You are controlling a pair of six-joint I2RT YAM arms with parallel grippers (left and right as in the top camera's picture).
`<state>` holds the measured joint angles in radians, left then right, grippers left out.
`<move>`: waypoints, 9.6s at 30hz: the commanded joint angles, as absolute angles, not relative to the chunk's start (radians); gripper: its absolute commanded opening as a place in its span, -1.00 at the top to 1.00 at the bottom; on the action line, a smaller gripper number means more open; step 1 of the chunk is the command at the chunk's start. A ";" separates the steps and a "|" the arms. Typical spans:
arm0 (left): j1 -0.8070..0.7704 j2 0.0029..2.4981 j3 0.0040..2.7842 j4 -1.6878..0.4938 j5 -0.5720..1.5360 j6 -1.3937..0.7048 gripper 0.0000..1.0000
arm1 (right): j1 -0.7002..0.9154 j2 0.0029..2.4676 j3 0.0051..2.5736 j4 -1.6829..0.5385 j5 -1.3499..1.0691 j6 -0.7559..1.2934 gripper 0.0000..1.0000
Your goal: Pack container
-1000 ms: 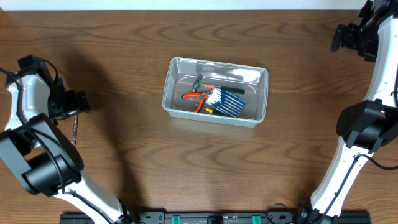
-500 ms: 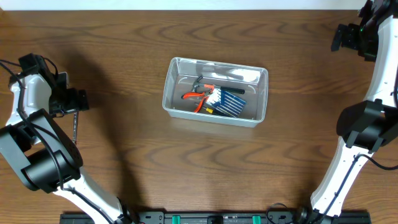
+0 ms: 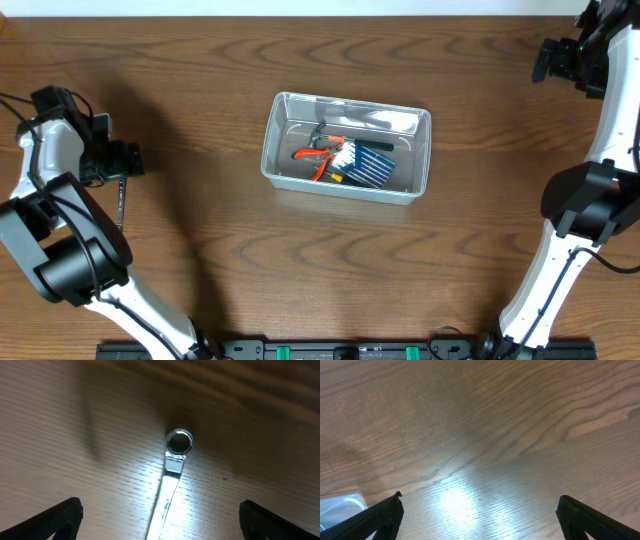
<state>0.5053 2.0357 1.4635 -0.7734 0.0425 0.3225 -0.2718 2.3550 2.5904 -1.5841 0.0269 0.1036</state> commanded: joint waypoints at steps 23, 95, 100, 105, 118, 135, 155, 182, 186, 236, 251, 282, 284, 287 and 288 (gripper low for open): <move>0.556 2.121 1.465 -0.768 0.059 0.371 -0.99 | -0.275 2.339 2.589 -1.584 0.037 0.119 -0.98; 0.557 2.121 1.465 -0.768 0.147 0.346 0.72 | -0.274 2.339 2.589 -1.584 0.037 0.119 -0.98; 0.557 2.121 1.465 -0.768 0.147 0.343 0.80 | -0.274 2.339 2.589 -1.584 0.037 0.119 -0.99; 0.557 2.121 1.465 -0.768 0.147 0.339 0.81 | -0.274 2.339 2.589 -1.584 0.037 0.119 -0.98; 0.548 2.072 1.546 -0.803 0.150 0.301 0.88 | -0.274 2.339 2.589 -1.584 0.037 0.119 -0.98; 0.346 1.704 1.557 -0.813 0.329 0.249 0.88 | -0.274 2.339 2.589 -1.584 0.037 0.119 -0.99; -0.311 1.530 1.556 -0.647 0.329 0.170 0.88 | -0.274 2.339 2.589 -1.584 0.037 0.119 -0.99; -0.469 1.933 1.556 -0.611 0.332 0.110 0.88 | -0.274 2.339 2.589 -1.584 0.037 0.119 -0.98; -0.469 1.975 1.556 -0.607 0.332 0.110 0.88 | -0.274 2.339 2.589 -1.584 0.037 0.119 -0.98; -0.360 1.645 1.639 -0.749 0.242 0.110 -0.58 | -0.274 2.339 2.589 -1.584 0.037 0.119 -0.98; -0.355 1.183 1.639 -1.202 0.171 -0.013 -0.96 | -0.274 2.339 2.589 -1.584 0.037 0.119 -0.99; -0.184 0.744 1.263 -1.031 0.174 0.257 -0.96 | -0.274 2.339 2.589 -1.584 0.037 0.119 -0.98; -0.138 0.654 1.151 -0.950 0.174 0.279 -0.96 | -0.274 2.339 2.589 -1.584 0.037 0.119 -0.99; -0.059 0.522 0.976 -0.831 0.174 0.285 -0.96 | -0.274 2.339 2.589 -1.584 0.037 0.119 -0.99; -0.036 0.487 0.927 -0.799 0.175 0.284 -0.96 | -0.274 2.339 2.589 -1.584 0.037 0.119 -0.99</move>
